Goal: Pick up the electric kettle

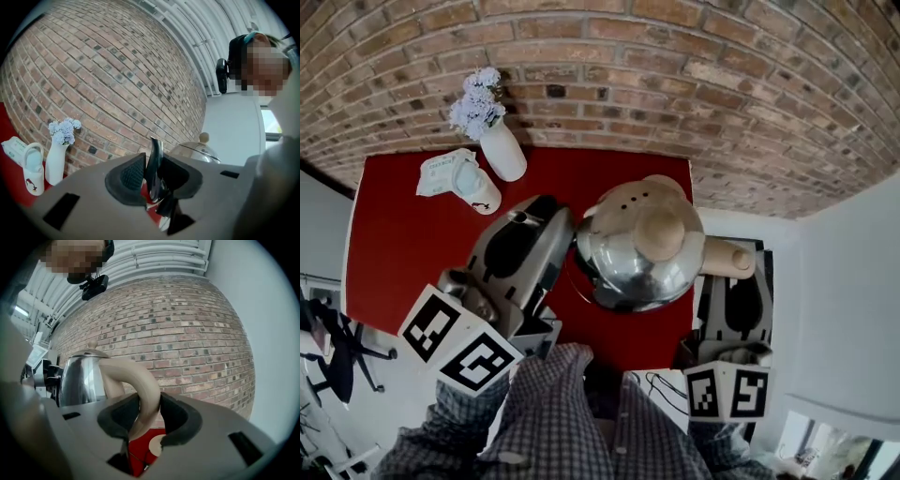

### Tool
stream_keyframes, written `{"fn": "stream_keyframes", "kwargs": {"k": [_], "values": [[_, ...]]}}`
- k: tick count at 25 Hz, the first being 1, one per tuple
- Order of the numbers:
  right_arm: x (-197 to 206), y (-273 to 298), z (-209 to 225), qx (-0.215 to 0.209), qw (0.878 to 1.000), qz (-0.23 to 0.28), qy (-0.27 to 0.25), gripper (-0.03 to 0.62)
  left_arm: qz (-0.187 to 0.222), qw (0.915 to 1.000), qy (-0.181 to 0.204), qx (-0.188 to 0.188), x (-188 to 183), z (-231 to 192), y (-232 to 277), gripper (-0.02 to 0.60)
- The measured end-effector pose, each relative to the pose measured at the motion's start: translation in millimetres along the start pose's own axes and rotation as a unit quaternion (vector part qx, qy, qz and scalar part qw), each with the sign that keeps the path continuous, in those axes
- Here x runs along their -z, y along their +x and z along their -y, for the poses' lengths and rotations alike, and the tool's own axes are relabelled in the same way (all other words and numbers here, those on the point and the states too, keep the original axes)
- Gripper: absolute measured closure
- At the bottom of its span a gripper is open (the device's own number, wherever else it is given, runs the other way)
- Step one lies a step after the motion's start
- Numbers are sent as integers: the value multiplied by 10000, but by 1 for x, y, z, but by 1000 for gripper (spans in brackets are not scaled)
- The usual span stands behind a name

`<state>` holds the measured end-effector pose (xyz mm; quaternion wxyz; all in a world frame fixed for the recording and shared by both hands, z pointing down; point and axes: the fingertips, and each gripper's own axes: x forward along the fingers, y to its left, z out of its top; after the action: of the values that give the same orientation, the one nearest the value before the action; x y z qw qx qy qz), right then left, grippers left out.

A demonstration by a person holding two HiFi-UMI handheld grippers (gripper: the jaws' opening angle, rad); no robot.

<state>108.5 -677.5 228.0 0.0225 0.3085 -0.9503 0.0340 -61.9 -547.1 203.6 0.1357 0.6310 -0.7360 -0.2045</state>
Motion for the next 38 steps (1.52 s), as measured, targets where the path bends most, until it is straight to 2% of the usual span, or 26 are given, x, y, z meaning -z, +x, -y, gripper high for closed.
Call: {"fn": "stream_keyframes", "kwargs": {"k": [6, 15, 38], "values": [[10, -27, -10, -82, 9998, -164, -110, 450, -25, 9999, -90, -73, 14, 10, -32, 486], [3, -43, -14, -61, 9987, -258, -446, 450, -3, 9990, -416, -157, 25, 11, -47, 486], [7, -45, -14, 53, 9985, -338, -425, 450, -58, 9994, -313, -122, 25, 11, -45, 488]]}}
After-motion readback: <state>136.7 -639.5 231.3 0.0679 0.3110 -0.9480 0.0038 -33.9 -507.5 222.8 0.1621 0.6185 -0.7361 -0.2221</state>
